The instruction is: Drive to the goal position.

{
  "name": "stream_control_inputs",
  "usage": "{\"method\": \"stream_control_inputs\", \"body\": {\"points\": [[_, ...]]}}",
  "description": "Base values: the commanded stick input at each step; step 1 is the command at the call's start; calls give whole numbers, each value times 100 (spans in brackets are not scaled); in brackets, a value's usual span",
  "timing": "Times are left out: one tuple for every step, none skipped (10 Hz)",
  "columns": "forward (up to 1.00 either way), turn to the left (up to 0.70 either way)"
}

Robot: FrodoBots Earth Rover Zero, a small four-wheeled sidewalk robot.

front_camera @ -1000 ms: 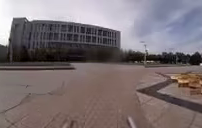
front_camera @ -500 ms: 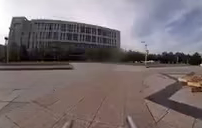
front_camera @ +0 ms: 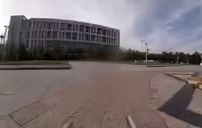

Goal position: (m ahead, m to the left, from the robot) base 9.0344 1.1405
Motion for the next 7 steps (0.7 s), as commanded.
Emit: {"method": "stream_control_inputs", "body": {"points": [[100,8],[100,27],[100,24],[100,6],[100,0],[100,0],[100,0]]}}
